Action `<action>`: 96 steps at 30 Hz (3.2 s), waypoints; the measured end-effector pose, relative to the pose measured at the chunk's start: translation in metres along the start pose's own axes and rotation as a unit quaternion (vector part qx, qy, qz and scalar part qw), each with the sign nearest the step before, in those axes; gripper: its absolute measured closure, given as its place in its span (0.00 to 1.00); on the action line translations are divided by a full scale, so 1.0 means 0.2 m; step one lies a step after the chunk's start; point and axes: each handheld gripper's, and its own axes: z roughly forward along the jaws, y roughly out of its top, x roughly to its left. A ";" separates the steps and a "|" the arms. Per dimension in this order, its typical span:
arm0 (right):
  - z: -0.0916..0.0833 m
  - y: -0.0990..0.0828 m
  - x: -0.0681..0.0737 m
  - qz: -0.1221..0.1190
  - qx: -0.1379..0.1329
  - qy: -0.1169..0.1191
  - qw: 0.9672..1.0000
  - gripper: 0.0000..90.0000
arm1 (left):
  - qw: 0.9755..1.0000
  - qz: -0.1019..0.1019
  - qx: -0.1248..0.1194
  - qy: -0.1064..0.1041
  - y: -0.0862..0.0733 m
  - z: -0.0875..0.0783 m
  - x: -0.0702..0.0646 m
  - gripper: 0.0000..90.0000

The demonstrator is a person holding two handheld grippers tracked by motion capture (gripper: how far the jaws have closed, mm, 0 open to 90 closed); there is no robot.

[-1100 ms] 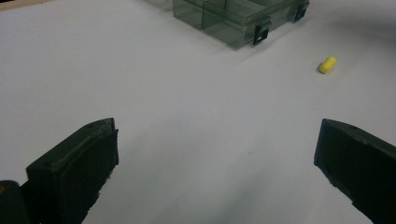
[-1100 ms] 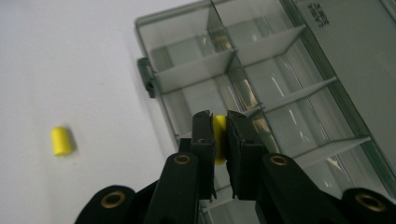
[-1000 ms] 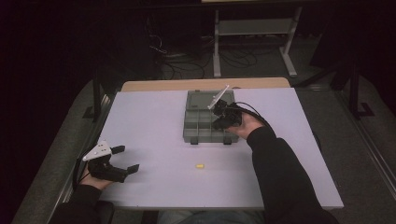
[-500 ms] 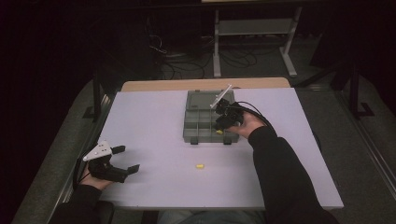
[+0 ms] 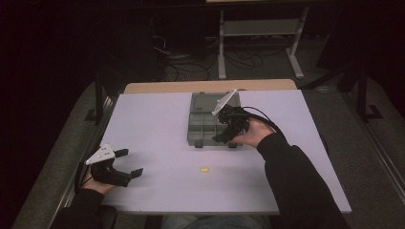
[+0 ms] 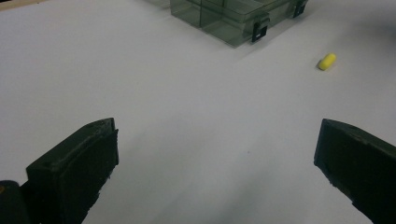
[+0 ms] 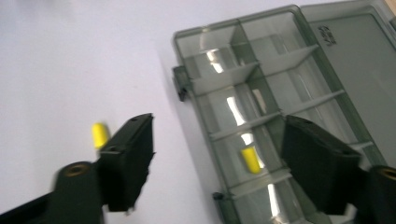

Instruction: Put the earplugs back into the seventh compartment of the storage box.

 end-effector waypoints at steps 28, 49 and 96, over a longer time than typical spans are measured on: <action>0.22 -0.07 0.29 -0.033 0.000 0.060 0.998 0.05 | 1.000 0.001 0.000 -0.001 0.00 0.00 0.00 0.00; 0.35 -0.12 0.38 -0.057 0.020 0.092 0.994 0.20 | 1.000 0.005 0.001 -0.003 0.00 0.00 0.00 0.00; 0.25 -0.10 0.34 -0.048 -0.002 0.064 0.997 0.88 | 1.000 0.006 0.004 -0.004 0.00 0.00 0.00 0.00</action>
